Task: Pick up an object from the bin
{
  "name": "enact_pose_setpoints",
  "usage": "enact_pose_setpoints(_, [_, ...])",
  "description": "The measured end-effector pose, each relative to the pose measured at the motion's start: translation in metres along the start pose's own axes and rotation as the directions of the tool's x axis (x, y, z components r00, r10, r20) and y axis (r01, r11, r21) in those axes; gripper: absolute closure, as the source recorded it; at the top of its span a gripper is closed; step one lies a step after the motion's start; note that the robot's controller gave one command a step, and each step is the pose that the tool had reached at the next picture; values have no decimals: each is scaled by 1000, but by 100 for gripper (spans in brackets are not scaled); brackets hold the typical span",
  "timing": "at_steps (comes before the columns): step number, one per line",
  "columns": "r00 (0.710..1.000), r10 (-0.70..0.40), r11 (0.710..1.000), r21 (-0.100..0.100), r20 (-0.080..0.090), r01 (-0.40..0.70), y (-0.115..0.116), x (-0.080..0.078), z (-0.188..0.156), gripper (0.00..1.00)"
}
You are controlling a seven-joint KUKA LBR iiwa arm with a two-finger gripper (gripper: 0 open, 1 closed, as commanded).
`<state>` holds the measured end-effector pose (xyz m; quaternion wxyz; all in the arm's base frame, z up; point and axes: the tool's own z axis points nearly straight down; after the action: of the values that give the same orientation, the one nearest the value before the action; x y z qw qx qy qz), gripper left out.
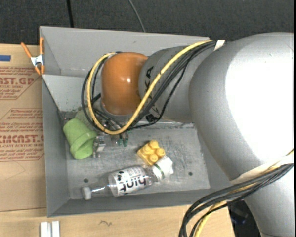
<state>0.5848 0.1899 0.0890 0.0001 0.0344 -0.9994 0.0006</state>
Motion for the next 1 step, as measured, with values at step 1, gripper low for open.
enact_pose_setpoints(1, [1000, -13, 1000, -1, 0, 13, -15, 13, -8, 100])
